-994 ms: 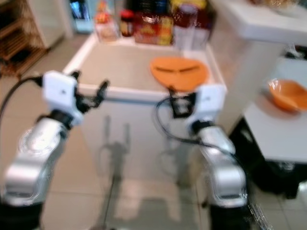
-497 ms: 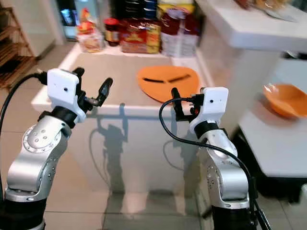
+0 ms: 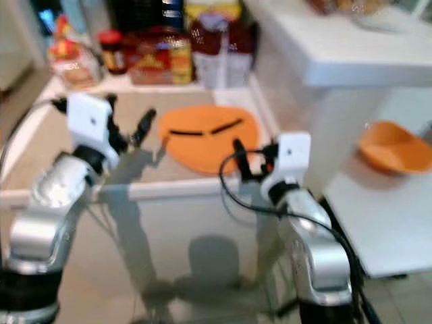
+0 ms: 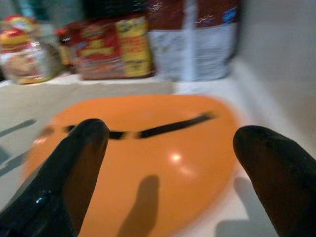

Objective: Setting the table

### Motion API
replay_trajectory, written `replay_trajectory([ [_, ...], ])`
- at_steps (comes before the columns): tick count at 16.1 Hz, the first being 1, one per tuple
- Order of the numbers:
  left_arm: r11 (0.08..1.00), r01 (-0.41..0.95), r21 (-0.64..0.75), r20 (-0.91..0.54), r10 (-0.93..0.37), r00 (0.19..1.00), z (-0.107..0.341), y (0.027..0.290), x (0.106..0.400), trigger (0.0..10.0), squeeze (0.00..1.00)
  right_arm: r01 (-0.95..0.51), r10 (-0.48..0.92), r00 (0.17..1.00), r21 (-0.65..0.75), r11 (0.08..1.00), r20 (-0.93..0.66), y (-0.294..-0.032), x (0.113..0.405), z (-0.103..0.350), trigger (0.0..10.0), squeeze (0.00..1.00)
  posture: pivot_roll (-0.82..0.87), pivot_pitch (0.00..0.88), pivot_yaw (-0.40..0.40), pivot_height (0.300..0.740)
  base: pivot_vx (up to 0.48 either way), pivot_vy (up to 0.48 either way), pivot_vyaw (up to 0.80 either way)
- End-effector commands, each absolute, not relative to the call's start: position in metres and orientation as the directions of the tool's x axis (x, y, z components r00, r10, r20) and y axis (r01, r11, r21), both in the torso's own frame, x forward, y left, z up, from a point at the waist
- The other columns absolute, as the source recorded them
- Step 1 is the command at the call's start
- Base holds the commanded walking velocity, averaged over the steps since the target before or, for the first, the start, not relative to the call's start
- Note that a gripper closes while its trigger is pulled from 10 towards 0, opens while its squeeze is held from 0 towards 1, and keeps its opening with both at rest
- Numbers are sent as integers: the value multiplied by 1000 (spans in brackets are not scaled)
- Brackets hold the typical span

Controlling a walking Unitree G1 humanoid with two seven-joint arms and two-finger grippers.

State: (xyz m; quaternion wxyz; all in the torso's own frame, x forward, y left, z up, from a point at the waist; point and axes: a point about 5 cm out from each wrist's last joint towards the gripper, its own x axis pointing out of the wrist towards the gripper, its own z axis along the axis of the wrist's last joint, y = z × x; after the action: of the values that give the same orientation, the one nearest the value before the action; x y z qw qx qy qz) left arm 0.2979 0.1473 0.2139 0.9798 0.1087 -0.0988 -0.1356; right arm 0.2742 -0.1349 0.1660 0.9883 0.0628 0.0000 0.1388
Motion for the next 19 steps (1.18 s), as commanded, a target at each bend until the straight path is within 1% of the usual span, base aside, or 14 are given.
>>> replay_trajectory([
  [1, 931, 281, 231, 145, -319, 937, 210, 147, 302, 10000, 0, -303, 306, 952, 131, 944, -3, -132, 270, 164, 10000, 0, 38, 11, -4, 740, 0, 0, 0],
  [3, 884, 385, 266, 97, -422, 902, 209, 141, 312, 10000, 0, -315, 320, 947, 127, 940, -23, -133, 266, 162, 10000, 0, 34, 12, -2, 740, 0, 0, 0],
  [4, 868, 415, 271, 83, -451, 889, 208, 138, 315, 10000, 0, -314, 320, 947, 126, 941, -27, -133, 265, 162, 10000, 0, 34, 12, -2, 740, 0, 0, 0],
  [7, 779, 559, 284, 31, -590, 807, 209, 119, 341, 10000, 0, -281, 284, 959, 135, 950, -8, -139, 263, 167, 10000, 0, 25, 12, 3, 740, 0, 0, 0],
  [8, 759, 592, 271, 15, -618, 786, 208, 113, 346, 10000, 0, -272, 275, 961, 136, 953, -4, -141, 263, 167, 10000, 0, 25, 11, 3, 740, 0, 0, 0],
  [10, 684, 649, 332, -76, -667, 742, 199, 99, 360, 10000, 0, -253, 254, 967, 122, 960, 4, -147, 262, 170, 10000, 0, 21, 8, 7, 740, 0, 0, 0],
  [11, 657, 649, 384, -134, -655, 743, 192, 92, 367, 10000, 0, -251, 251, 968, 114, 961, 19, -150, 261, 175, 10000, 0, 21, 8, 7, 740, 0, 0, 0],
  [14, 641, 644, 418, -223, -615, 757, 175, 84, 378, 10000, 0, -228, 225, 973, 94, 969, 44, -161, 259, 183, 10000, 0, 3, 12, 17, 740, 0, 0, 0],
  [15, 611, 653, 448, -260, -610, 749, 169, 82, 379, 10000, 0, -222, 218, 975, 87, 971, 45, -164, 259, 184, 10000, 0, 0, 12, 20, 740, 0, 0, 0],
  [17, 549, 698, 461, -319, -631, 707, 163, 83, 377, 10000, 0, -216, 214, 976, 74, 973, 46, -166, 258, 185, 10000, 0, -6, 14, 25, 740, 0, 0, 0],
  [19, 492, 742, 456, -375, -650, 661, 162, 95, 374, 10000, 0, -209, 207, 977, 71, 975, 46, -169, 256, 185, 10000, 0, -5, 15, 27, 740, 0, 0, 0],
])
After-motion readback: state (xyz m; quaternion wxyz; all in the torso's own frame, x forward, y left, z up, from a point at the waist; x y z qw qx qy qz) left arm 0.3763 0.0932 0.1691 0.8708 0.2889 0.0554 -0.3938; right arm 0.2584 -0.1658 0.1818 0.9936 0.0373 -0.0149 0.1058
